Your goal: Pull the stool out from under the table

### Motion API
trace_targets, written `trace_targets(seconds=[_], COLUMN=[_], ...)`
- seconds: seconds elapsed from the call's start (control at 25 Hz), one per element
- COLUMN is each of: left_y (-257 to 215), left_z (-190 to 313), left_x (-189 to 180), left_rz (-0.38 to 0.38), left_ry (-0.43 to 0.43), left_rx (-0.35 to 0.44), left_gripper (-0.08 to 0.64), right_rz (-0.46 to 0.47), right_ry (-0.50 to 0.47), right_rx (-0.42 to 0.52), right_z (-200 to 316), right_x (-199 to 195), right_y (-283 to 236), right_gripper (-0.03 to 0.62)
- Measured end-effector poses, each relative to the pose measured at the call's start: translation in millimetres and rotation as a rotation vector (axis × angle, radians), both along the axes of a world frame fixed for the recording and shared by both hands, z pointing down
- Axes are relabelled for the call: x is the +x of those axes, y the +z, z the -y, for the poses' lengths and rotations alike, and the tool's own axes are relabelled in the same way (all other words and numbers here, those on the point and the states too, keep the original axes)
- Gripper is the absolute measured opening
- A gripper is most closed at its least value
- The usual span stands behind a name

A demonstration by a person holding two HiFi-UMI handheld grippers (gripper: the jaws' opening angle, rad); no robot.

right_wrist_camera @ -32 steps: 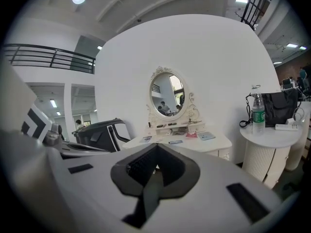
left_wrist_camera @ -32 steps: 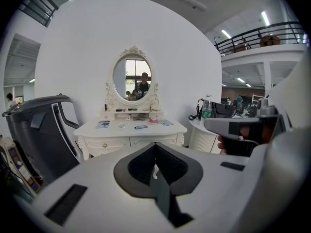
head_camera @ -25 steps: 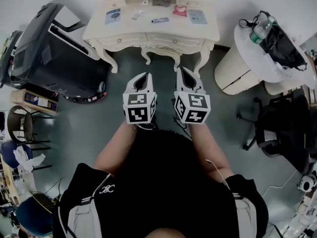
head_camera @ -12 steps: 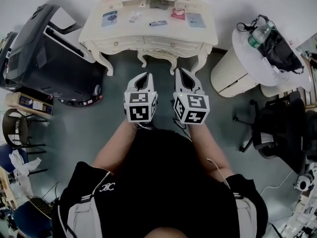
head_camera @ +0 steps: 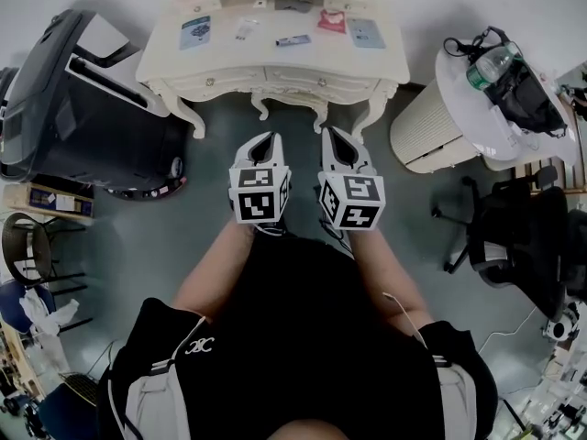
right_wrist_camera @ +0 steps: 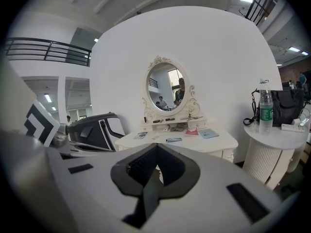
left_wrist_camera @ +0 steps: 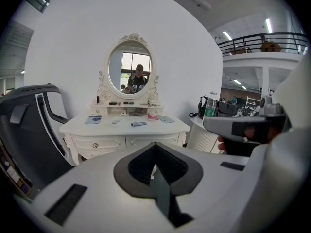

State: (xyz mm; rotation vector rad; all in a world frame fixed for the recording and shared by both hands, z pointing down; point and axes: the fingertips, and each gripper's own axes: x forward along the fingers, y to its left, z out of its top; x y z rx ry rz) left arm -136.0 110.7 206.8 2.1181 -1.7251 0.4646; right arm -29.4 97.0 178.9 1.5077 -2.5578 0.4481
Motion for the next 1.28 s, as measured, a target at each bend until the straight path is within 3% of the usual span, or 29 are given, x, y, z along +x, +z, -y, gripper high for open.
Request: trace_targets(seconds=[0.44, 0.8, 1.08, 1.28], left_y=[21, 28, 55, 91], left_z=[90, 161, 178, 171], left_x=[-58, -91, -66, -47], left_rz=[-0.038, -0.048, -0.044, -0.044], left_ry=[0.071, 0.188, 0.249, 0.259], left_rx=[-0.050, -0.114, -0.180, -0.292], left_gripper=[0.006, 0.006, 0.006, 0.006], right_rz=[-0.046, -0.061, -0.065, -0.041], right_ry=[0.057, 0.125, 0.209, 0.242], right_rx=[-0.081, -0.125, -0.203, -0.270], right_z=[80, 138, 154, 151], right_x=[-59, -101, -71, -46], right_y=[27, 23, 50, 84], right_gripper=[0.008, 0.008, 0.008, 0.008])
